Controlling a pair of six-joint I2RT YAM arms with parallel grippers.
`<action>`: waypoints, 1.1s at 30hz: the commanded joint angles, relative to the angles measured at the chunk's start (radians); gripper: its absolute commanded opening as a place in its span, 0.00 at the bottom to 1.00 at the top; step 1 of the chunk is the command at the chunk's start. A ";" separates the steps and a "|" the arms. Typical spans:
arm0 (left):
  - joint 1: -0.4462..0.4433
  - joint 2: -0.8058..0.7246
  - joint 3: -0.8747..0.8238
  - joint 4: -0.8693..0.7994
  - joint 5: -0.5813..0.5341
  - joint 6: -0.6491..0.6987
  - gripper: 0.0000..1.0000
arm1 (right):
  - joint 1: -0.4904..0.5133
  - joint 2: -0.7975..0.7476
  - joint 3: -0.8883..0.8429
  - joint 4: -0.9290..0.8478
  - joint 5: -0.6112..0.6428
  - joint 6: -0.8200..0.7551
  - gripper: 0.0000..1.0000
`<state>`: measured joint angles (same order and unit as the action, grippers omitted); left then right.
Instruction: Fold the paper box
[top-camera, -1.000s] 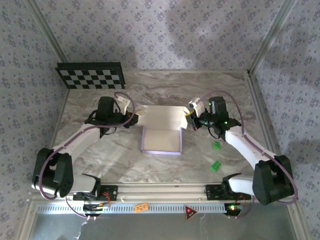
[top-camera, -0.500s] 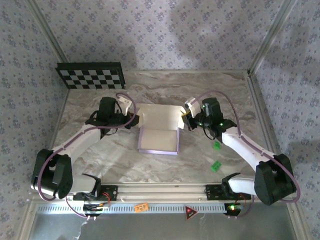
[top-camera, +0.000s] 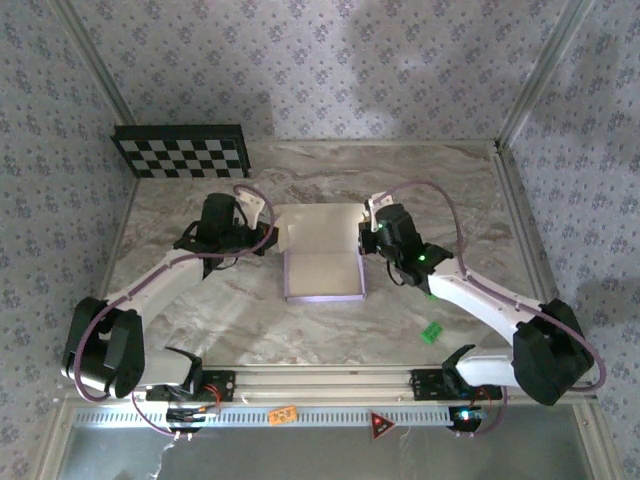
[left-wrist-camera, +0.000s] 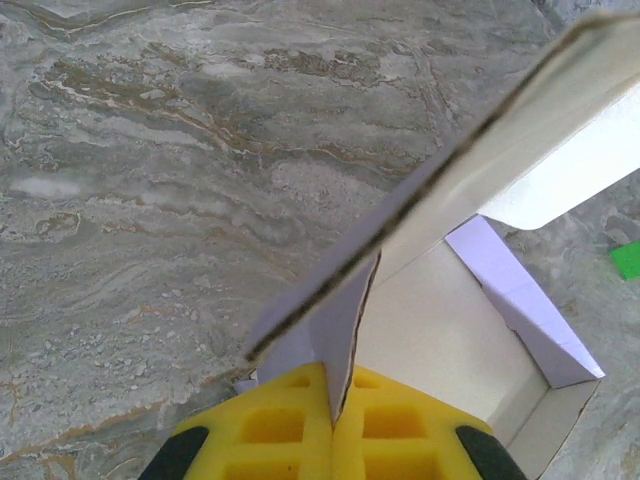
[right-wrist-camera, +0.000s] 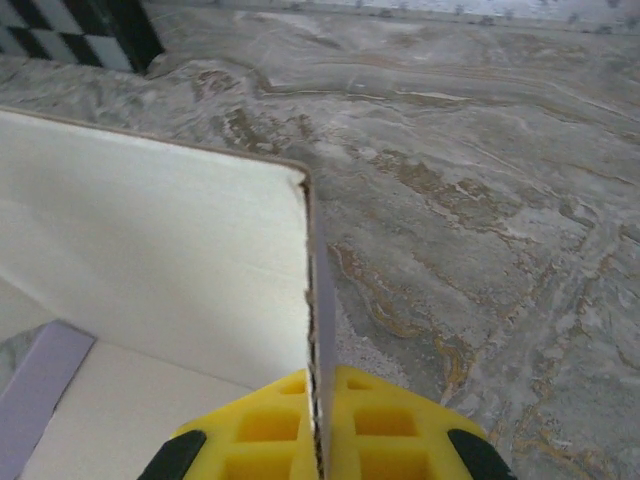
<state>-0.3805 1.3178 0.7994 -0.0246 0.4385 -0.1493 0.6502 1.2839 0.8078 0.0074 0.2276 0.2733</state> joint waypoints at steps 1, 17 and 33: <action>-0.032 0.006 0.055 0.075 0.021 -0.044 0.03 | 0.047 0.027 0.078 -0.002 0.190 0.188 0.00; -0.059 0.154 0.174 0.225 -0.107 -0.093 0.00 | 0.126 0.234 0.172 0.165 0.486 0.312 0.00; -0.056 0.192 0.055 0.426 -0.132 -0.127 0.00 | 0.138 0.376 0.095 0.468 0.524 0.155 0.00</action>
<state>-0.4126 1.5513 0.8860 0.2874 0.2066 -0.2375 0.7574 1.6543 0.9245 0.3866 0.7677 0.4377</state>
